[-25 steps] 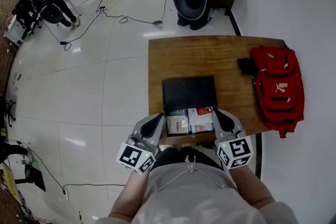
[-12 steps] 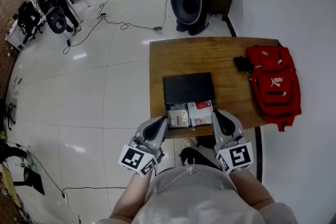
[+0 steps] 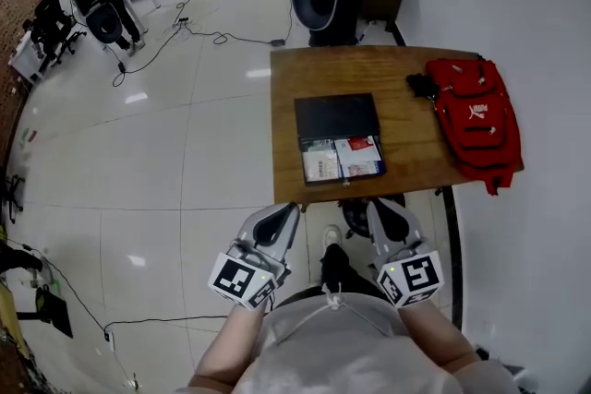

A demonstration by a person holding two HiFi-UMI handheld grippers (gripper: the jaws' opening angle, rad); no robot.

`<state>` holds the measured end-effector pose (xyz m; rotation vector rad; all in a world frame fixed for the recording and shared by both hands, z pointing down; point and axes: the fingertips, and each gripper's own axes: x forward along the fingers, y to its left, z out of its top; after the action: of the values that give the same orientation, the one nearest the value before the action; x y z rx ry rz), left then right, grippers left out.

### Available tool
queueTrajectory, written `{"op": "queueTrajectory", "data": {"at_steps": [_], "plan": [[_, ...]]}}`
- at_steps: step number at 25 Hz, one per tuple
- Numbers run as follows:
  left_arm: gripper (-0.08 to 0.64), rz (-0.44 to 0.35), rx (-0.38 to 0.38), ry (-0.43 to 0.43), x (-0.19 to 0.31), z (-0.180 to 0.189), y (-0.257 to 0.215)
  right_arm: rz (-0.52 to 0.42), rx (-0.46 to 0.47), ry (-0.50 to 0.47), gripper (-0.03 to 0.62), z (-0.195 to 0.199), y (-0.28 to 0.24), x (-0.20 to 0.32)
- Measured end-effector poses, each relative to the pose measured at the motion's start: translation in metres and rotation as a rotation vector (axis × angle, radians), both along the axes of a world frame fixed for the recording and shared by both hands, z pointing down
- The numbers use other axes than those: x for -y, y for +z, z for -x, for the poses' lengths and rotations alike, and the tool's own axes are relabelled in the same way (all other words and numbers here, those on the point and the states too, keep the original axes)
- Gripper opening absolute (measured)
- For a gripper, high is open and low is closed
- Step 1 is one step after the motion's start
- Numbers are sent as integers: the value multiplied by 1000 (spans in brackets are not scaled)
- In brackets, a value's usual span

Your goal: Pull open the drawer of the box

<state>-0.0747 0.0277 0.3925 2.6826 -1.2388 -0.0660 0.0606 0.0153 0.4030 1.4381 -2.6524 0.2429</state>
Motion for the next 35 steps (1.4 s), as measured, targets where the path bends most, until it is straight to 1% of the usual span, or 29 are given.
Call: {"op": "queueTrajectory", "data": {"at_steps": [5,8,10,17,21,28,35], "plan": [[6,12,-10,19,-40,-7,4,6,2,15,6,-4,0,-39],[6,16,-15,27,-57,-8,4,23,17,30,6,-5,1,-53],[6,14,-20,24,-64,-8,3,16,4,27,6,-5,0,-59],[6,-3,-20,-2,-65,-17,-4,-7,-21,-16,6,-10,-5,-59],[6,-19,-28,-20,-65,-24,-10,4,-20,-33,5,-14,-7,-58],[6,-22,-11,-37,-69,-34,-11,0,-36,-56,6,-18,-7,-62],[6,-30,-4,-47,-70,-36,-14,-11,-44,-74,6,-19,-7,-68]]}}
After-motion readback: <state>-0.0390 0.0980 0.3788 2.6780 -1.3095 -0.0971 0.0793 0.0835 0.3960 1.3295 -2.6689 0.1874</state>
